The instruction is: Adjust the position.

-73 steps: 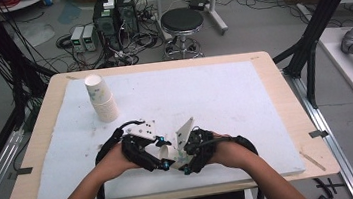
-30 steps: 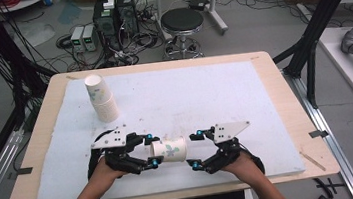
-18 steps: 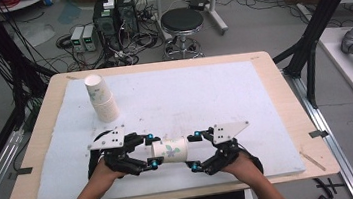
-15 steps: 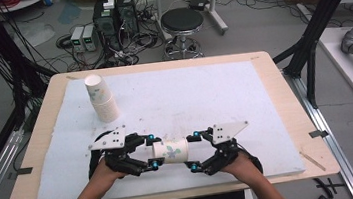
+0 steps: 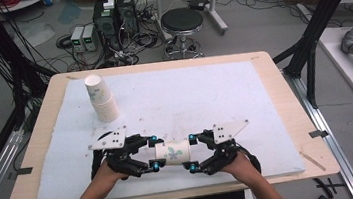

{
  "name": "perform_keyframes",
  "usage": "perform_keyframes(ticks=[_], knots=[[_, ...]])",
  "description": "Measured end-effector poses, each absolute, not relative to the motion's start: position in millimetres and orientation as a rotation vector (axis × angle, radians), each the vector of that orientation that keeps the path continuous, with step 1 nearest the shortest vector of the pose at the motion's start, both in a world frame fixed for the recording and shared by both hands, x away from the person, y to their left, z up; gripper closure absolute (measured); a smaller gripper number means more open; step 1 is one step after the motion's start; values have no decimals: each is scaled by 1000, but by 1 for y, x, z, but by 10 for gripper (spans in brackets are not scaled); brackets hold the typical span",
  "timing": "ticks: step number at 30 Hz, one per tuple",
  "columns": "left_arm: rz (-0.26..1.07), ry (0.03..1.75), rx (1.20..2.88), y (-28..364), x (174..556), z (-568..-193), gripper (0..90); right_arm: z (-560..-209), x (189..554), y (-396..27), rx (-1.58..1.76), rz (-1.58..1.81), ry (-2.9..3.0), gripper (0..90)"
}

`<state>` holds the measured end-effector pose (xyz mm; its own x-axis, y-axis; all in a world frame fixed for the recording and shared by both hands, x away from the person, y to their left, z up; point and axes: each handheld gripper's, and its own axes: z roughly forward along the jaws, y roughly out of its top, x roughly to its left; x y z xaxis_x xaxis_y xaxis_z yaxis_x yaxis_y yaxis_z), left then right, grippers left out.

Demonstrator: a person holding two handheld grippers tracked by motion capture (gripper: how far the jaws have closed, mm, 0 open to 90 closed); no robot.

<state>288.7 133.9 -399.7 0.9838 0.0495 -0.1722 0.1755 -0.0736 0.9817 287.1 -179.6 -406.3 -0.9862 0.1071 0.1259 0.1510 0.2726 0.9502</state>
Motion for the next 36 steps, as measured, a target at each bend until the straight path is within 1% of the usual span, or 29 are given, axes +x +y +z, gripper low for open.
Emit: perform_keyframes(ticks=[3, 9, 11, 12, 13, 14, 15, 20, 22, 24, 36], knots=[[-105, 172, 1639, 134, 289, -401, 372, -406, 286, -182, -241, -1877, -2476, 343], [-109, 170, 1644, 134, 288, -403, 369, -403, 286, -184, -230, -1908, -2462, 382], [-108, 189, 1656, 133, 287, -403, 360, -402, 286, -184, -229, -1905, -2464, 383], [-109, 225, 1671, 132, 287, -403, 306, -402, 286, -184, -233, -1898, -2462, 383], [-110, 247, 1686, 132, 287, -402, 164, -402, 286, -184, -240, -1880, -2468, 380], [-98, 270, 1707, 132, 287, -401, 164, -402, 286, -184, -240, -1880, -2468, 380], [-80, 276, 1727, 132, 286, -400, 139, -401, 286, -184, -249, -1864, -2482, 379], [-20, 262, 1817, 133, 283, -394, 139, -394, 290, -178, -268, -1702, -2622, 373], [0, 258, 1850, 133, 282, -392, 139, -392, 290, -177, -267, -1685, -2637, 373], [14, 255, 1883, 134, 282, -391, 139, -384, 295, -171, -249, -1579, -2729, 370], [33, 259, 2009, 133, 287, -383, 140, -356, 305, -144, -123, -1290, -2909, 365]])
